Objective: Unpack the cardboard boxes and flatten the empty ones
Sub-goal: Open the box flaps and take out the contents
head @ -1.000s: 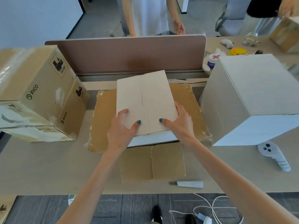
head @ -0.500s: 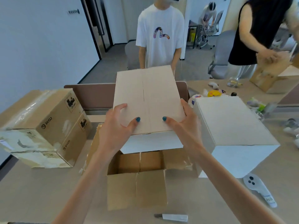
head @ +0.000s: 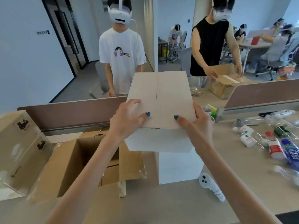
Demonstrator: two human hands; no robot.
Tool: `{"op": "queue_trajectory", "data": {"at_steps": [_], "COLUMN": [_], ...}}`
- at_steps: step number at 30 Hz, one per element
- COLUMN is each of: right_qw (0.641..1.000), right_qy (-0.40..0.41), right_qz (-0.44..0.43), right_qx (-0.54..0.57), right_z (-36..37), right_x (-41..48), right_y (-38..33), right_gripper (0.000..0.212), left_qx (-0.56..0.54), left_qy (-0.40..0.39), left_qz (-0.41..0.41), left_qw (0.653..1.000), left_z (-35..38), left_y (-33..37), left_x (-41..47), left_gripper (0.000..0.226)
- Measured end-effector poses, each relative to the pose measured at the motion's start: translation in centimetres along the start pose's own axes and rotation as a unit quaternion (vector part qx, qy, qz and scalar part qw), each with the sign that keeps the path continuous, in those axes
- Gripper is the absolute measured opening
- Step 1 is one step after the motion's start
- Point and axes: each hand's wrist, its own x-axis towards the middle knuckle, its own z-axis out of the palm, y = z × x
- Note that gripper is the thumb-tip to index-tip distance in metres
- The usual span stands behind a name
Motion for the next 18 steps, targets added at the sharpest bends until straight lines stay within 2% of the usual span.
{"op": "queue_trajectory", "data": {"at_steps": [4, 9, 11, 14, 18], "right_qw": [1.000, 1.000, 1.000, 0.998, 0.979], "right_qy": [0.015, 0.005, -0.003, -0.008, -0.028], "right_qz": [0.017, 0.023, 0.011, 0.010, 0.012], "right_qx": [-0.011, -0.009, 0.000, 0.064, 0.202], "right_z": [-3.2, -4.5, -4.7, -4.9, -4.8], "right_x": [1.2, 1.8, 2.0, 1.7, 0.2], "right_y": [2.1, 4.6, 5.1, 5.2, 6.4], "right_gripper": [0.056, 0.069, 0.067, 0.061, 0.057], "left_qx": [0.000, -0.020, -0.045, -0.164, -0.302], "left_qy": [-0.052, -0.102, -0.104, -0.088, -0.116], "left_qz": [-0.002, -0.024, -0.028, -0.033, -0.063], "left_qw": [0.999, 0.994, 0.993, 0.982, 0.944], "left_z": [3.3, 5.6, 5.9, 5.6, 4.9], "left_y": [1.4, 1.7, 1.3, 0.6, -1.6], "left_x": [2.0, 2.7, 2.7, 2.1, 0.3], "left_gripper": [0.058, 0.071, 0.073, 0.084, 0.117]}}
